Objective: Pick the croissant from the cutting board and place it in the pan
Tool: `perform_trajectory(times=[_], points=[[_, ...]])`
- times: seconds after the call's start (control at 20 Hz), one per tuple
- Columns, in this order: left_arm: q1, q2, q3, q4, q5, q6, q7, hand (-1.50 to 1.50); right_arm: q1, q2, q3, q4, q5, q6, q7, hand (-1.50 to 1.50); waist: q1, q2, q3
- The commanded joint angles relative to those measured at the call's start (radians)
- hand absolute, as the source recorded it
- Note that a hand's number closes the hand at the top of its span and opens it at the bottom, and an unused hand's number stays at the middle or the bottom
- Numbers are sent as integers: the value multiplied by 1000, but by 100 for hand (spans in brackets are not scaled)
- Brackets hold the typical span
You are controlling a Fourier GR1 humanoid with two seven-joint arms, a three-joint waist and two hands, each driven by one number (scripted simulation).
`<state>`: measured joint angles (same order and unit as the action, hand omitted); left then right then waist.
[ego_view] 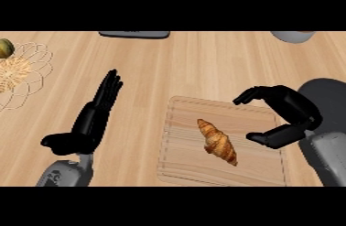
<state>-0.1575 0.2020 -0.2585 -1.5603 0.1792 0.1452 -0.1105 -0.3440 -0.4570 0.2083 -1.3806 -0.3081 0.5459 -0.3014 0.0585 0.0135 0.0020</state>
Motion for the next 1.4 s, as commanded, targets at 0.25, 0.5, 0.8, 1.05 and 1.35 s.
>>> perform_trajectory(times=[0.25,0.5,0.8,1.05,1.35], points=[[44,-25,-12,37,-15,3,-1,0,-221,-106,8,247,233,220,-374,-150,-27,-4,0],[57,-16,-12,25,-28,-4,-9,0,-356,-96,114,255,324,201,-315,-150,-24,-6,-2],[77,-45,-37,17,-53,20,6,0,-412,-108,262,175,473,171,-265,-150,-36,-12,-2],[69,-62,-27,60,-59,17,-41,0,-434,-57,442,178,704,42,-280,-150,-31,-6,-2],[101,-32,16,43,-54,-2,-54,0,-376,-74,536,159,887,-45,-300,-150,-49,-12,-2]])
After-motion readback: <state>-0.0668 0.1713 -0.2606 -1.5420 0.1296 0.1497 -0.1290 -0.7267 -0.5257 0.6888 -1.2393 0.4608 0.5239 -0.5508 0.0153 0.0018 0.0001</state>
